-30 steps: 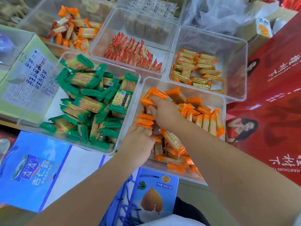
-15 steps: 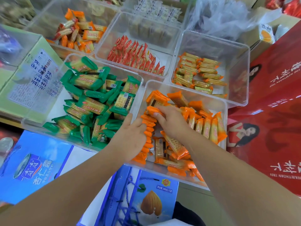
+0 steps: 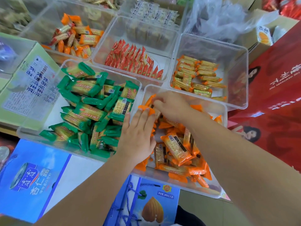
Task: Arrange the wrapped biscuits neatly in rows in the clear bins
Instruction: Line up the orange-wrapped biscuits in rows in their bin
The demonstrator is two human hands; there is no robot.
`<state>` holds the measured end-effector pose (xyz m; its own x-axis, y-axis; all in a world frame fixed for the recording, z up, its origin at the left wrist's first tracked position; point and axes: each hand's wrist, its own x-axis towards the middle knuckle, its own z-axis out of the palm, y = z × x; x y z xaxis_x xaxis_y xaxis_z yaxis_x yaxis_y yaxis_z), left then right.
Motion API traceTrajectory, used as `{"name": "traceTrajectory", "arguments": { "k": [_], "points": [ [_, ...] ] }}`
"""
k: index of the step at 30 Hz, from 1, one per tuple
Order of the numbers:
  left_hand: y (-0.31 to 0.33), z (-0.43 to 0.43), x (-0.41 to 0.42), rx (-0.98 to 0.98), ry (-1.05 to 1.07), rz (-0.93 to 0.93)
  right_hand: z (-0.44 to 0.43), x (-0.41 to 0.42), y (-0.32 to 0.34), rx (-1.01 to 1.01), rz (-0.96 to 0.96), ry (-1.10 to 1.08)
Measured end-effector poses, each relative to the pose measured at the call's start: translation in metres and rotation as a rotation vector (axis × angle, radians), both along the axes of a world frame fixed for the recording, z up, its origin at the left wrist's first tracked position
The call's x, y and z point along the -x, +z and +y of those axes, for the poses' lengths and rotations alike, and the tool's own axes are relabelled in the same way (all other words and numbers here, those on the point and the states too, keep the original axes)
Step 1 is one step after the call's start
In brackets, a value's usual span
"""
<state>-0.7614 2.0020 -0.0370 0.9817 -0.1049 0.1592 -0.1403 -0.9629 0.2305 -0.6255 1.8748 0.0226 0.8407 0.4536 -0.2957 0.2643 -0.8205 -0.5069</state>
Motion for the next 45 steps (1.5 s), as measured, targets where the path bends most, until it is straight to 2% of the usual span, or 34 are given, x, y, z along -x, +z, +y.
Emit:
{"name": "traceTrajectory", "arguments": {
  "k": [2,3,7,11,17,24,27,29,31,33,35,38,40,42,45],
  "points": [
    [-0.003,0.001,0.0,-0.023,0.002,-0.016,0.004,-0.002,-0.004,0.013,-0.206,-0.078],
    [-0.004,0.002,0.0,-0.028,0.002,-0.026,0.005,-0.001,-0.008,0.057,-0.234,-0.067],
    [-0.004,0.002,0.002,-0.063,0.002,-0.006,0.013,0.005,-0.028,0.224,-0.135,0.004],
    [-0.003,0.001,0.001,-0.067,-0.023,0.058,0.011,0.005,-0.037,0.296,-0.218,-0.03],
    [-0.003,0.0,-0.002,-0.12,-0.026,0.188,-0.005,0.008,-0.029,0.14,-0.246,-0.027],
    [-0.003,-0.001,-0.002,-0.13,-0.013,0.238,-0.067,0.02,0.01,-0.222,-0.258,-0.314],
    [-0.003,-0.001,-0.002,-0.122,-0.006,0.257,-0.098,0.029,0.02,-0.246,-0.219,-0.474],
    [-0.003,-0.001,-0.003,-0.114,0.006,0.263,-0.112,0.033,0.021,-0.17,-0.164,-0.502],
    [-0.002,-0.001,-0.005,-0.11,0.025,0.26,-0.117,0.035,0.019,0.019,-0.124,-0.435],
    [0.0,-0.001,-0.008,-0.127,0.019,0.239,-0.115,0.036,0.017,0.209,-0.169,-0.391],
    [0.001,0.002,-0.013,-0.143,-0.026,0.225,-0.104,0.036,0.018,0.351,-0.381,-0.323],
    [0.005,0.007,-0.03,-0.189,-0.096,0.258,-0.075,0.029,0.02,0.413,-0.661,0.01],
    [0.008,0.012,-0.043,-0.23,-0.138,0.283,-0.047,0.016,0.015,0.396,-0.603,0.295],
    [0.01,0.016,-0.055,-0.271,-0.188,0.306,-0.019,0.001,0.005,0.343,-0.377,0.464],
    [0.012,0.019,-0.067,-0.271,-0.242,0.341,0.003,-0.019,-0.016,0.355,-0.176,0.428]
  ]
}}
